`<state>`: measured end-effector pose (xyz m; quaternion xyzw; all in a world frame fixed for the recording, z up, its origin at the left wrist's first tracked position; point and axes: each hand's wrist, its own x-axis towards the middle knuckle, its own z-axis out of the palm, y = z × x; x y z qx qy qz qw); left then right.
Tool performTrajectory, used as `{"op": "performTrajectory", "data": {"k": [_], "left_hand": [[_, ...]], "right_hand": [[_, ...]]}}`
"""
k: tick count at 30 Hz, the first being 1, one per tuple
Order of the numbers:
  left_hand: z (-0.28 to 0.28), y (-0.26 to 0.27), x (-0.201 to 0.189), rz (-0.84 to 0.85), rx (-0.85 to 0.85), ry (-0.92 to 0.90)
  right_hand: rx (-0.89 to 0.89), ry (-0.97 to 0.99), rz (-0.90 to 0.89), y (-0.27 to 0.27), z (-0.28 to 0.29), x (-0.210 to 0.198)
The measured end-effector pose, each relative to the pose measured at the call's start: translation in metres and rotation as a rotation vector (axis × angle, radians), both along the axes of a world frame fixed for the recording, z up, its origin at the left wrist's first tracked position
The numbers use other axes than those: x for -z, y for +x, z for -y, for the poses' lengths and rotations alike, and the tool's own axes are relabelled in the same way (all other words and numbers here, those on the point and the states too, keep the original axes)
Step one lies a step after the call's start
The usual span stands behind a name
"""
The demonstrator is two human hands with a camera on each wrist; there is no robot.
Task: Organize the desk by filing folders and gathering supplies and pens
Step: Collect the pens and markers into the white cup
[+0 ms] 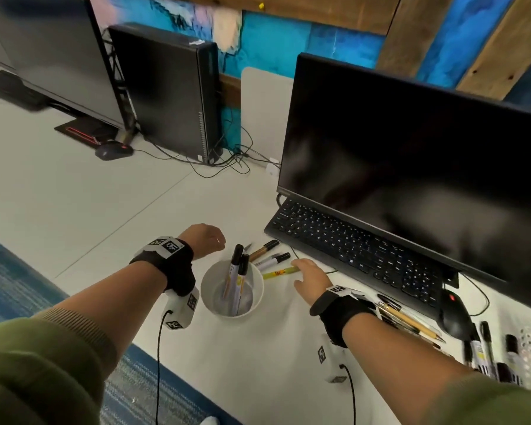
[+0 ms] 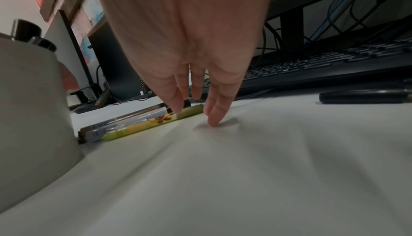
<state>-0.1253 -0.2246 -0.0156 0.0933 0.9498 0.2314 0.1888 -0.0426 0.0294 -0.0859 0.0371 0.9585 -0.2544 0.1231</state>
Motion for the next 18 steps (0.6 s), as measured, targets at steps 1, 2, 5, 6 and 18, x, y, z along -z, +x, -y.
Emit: {"op": "performTrajectory", "data": {"k": [1, 2, 5, 6, 18], "left_hand": [[-0.001, -0.005, 0.002, 0.012, 0.020, 0.001], [-0.002, -0.010, 0.005, 0.022, 0.034, 0.007], [-0.005, -0.023, 0.014, 0.065, 0.049, 0.046], [-0.005, -0.027, 0.018, 0.081, 0.052, 0.061], [-0.038, -0.063, 0.042, 0.134, 0.284, -0.181]], "right_hand": [[0.009, 0.010, 0.009, -0.002, 0.000, 0.001], [0.018, 0.019, 0.017, -0.002, 0.001, 0.001], [0.046, 0.032, 0.025, -0.003, 0.000, 0.003], [0.060, 0.030, 0.021, -0.002, -0.001, 0.004], [0.362, -0.046, 0.017, 0.020, -0.008, 0.020]]}}
